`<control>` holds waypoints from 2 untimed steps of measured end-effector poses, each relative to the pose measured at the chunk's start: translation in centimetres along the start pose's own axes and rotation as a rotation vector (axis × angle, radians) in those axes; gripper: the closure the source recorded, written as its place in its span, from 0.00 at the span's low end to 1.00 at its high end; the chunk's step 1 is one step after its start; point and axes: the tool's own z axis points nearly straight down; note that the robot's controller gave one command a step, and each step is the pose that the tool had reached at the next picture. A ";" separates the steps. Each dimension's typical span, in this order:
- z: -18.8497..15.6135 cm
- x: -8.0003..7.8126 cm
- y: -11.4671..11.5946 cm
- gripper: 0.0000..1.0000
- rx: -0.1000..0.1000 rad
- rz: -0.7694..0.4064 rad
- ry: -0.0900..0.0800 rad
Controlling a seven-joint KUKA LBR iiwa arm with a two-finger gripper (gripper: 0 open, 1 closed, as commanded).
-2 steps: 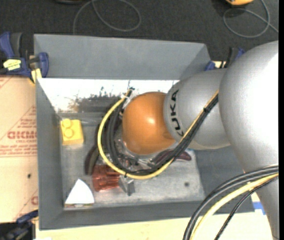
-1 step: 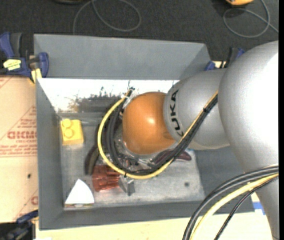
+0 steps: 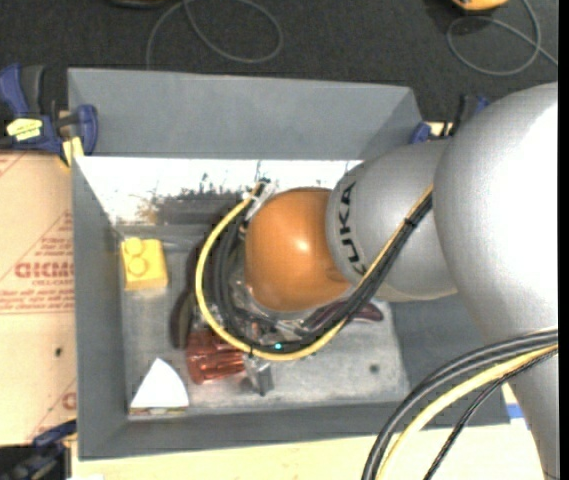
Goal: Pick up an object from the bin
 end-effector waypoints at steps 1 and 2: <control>0.2 0.1 0.0 1.00 -0.001 0.001 0.003; 0.2 0.1 0.0 1.00 -0.001 0.002 0.003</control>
Offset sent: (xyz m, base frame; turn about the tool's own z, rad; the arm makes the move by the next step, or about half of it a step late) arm 0.0000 0.0000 0.0000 0.0000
